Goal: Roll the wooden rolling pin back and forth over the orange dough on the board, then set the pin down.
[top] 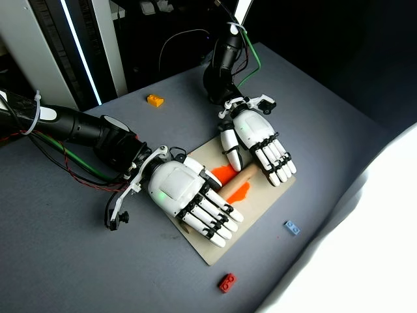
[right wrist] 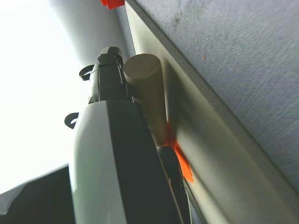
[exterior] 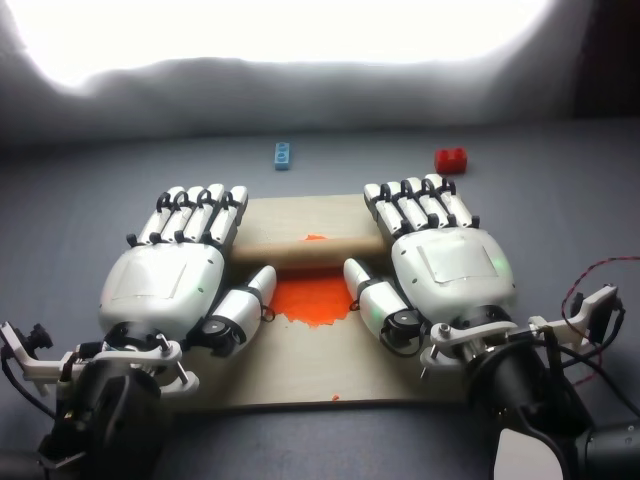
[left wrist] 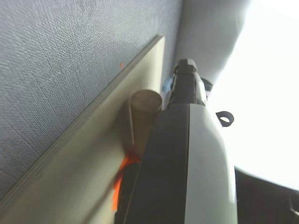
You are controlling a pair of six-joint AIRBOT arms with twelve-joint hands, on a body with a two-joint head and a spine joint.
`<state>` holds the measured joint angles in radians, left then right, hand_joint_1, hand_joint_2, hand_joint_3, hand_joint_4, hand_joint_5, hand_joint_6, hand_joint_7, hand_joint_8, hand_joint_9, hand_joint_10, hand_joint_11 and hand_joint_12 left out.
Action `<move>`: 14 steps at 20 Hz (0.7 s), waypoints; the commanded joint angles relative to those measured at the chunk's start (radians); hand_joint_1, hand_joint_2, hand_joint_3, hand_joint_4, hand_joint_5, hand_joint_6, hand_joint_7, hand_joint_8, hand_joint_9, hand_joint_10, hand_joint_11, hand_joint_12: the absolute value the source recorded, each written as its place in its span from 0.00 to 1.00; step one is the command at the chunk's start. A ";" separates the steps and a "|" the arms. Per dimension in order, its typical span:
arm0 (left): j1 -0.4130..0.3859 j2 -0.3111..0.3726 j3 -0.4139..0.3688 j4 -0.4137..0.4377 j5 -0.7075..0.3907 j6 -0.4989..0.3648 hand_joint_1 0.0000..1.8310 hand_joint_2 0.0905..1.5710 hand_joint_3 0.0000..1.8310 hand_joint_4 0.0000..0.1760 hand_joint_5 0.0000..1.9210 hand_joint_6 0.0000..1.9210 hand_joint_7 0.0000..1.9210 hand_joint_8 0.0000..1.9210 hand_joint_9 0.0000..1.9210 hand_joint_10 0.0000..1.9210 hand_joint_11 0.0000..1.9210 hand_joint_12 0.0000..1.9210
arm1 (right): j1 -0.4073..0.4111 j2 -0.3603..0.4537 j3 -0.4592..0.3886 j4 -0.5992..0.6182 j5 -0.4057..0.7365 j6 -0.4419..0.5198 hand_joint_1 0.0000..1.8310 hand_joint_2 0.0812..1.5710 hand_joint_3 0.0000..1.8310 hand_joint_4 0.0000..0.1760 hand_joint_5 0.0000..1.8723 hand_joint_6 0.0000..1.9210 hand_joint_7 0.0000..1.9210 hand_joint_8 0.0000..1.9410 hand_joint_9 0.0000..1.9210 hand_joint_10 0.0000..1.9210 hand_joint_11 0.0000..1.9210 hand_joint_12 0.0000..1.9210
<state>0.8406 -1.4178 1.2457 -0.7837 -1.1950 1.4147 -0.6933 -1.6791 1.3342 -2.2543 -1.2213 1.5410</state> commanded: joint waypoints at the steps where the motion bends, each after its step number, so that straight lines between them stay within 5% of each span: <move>1: -0.010 0.002 0.006 0.051 -0.103 -0.004 0.00 0.99 0.00 0.00 0.00 0.00 0.00 0.00 0.00 0.00 0.00 0.00 | 0.013 0.002 0.005 -0.062 -0.083 0.003 0.00 1.00 0.00 0.00 0.06 0.00 0.06 0.00 0.04 0.00 0.00 0.04; 14: -0.037 -0.020 0.051 0.051 -0.077 -0.022 0.00 0.99 0.00 0.00 0.00 0.00 0.00 0.00 0.00 0.00 0.00 0.00 | 0.027 -0.004 0.036 -0.054 -0.050 0.014 0.00 1.00 0.00 0.00 0.07 0.00 0.06 0.00 0.05 0.00 0.00 0.06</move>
<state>0.8112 -1.4406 1.2888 -0.7788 -1.1744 1.3930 -0.6754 -1.6867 1.3659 -2.2368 -1.1847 1.5486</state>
